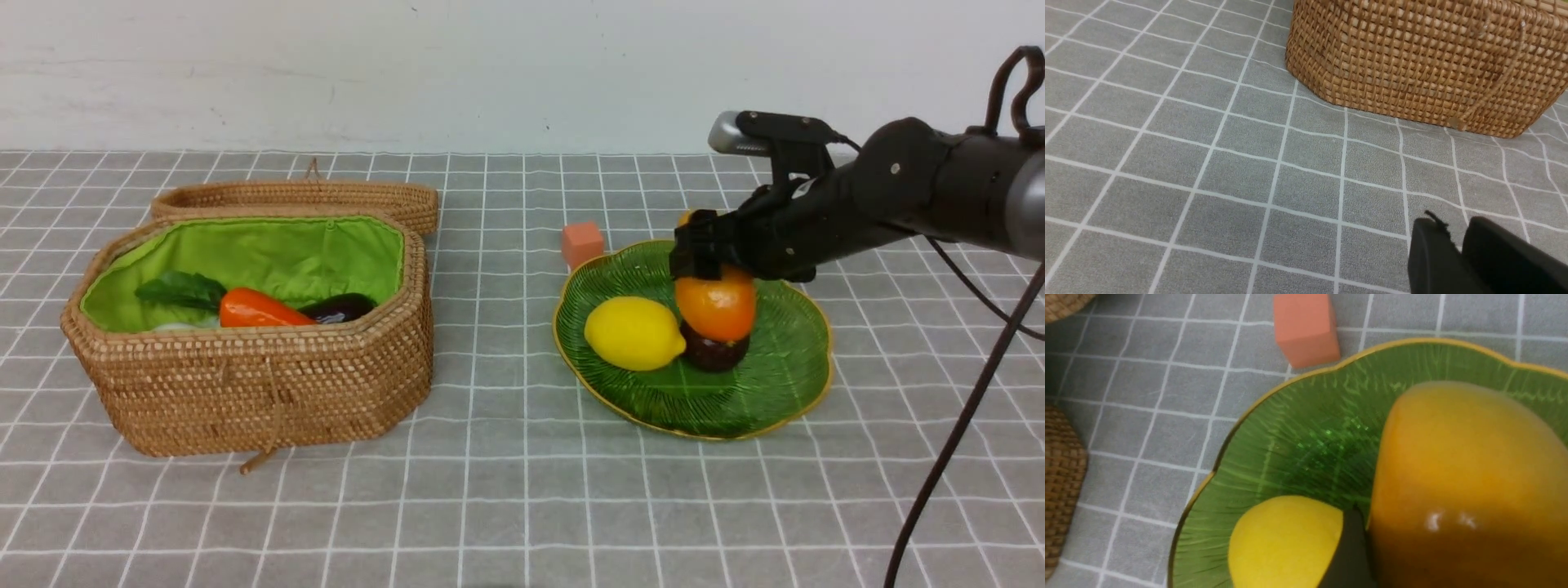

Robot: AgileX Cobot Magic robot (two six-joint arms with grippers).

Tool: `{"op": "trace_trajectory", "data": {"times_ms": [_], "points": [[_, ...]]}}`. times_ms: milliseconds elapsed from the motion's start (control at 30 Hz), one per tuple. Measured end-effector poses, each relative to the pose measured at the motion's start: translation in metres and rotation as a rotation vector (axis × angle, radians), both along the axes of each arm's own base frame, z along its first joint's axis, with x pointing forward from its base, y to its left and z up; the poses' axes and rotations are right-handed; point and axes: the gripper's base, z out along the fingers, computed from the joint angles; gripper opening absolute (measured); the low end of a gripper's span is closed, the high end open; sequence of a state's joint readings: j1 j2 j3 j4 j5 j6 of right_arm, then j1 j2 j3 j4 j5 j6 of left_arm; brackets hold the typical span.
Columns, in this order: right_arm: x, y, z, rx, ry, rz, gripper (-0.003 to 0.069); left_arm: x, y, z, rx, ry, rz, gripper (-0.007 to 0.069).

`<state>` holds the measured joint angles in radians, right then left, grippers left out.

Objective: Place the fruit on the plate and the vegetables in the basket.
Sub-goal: Use the right arm to grab a mango and put it into the right plate

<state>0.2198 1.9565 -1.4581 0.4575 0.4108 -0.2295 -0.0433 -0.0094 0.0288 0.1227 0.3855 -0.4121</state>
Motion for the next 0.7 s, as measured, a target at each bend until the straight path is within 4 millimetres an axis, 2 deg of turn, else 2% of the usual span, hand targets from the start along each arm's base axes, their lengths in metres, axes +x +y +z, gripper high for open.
{"op": "trace_trajectory", "data": {"times_ms": [300, 500, 700], "points": [[-0.003, 0.001, -0.002, 0.001, 0.04, 0.017, 0.0564, 0.0, 0.0, 0.0, 0.0, 0.0, 0.0, 0.0124], [-0.011, 0.002, -0.006, -0.012, 0.126, 0.062, 0.0572, 0.0, 0.0, 0.0, 0.0, 0.0, 0.0, 0.0131], [-0.016, 0.002, -0.008, -0.037, 0.177, 0.095, 0.0605, 0.0, 0.0, 0.0, 0.0, 0.0, 0.0, 0.0139]]}}
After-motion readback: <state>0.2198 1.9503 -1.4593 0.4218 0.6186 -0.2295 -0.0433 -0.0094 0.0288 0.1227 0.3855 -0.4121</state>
